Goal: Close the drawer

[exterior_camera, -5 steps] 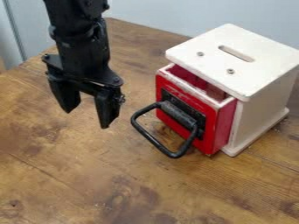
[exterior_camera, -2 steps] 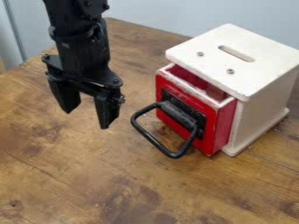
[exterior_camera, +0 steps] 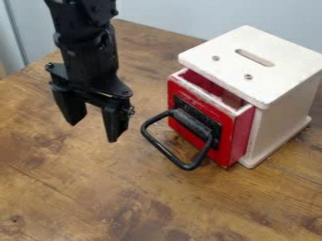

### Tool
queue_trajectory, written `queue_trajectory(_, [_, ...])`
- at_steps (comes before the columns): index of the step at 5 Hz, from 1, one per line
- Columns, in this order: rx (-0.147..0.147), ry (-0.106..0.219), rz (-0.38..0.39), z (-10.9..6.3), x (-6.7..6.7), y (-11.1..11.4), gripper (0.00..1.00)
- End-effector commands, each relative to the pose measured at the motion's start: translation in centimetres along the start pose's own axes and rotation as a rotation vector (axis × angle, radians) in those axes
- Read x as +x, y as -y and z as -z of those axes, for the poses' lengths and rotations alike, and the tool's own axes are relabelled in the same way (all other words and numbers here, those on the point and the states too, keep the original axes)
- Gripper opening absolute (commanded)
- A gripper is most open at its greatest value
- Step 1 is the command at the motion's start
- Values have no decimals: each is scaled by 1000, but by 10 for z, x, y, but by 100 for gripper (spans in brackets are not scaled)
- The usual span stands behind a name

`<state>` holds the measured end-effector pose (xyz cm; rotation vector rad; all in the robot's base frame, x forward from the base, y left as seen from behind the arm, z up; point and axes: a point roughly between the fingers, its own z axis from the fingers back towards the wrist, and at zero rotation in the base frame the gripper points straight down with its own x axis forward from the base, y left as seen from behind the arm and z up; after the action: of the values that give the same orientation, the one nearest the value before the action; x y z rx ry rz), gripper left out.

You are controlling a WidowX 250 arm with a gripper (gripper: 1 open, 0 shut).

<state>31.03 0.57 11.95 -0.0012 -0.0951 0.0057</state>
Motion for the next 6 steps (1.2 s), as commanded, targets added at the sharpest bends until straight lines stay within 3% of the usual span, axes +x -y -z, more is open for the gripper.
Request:
queue_trajectory(1, [6, 43, -29, -13, 2, -9, 100])
queue_trajectory(6, [6, 73, -30, -24, 1, -9, 100])
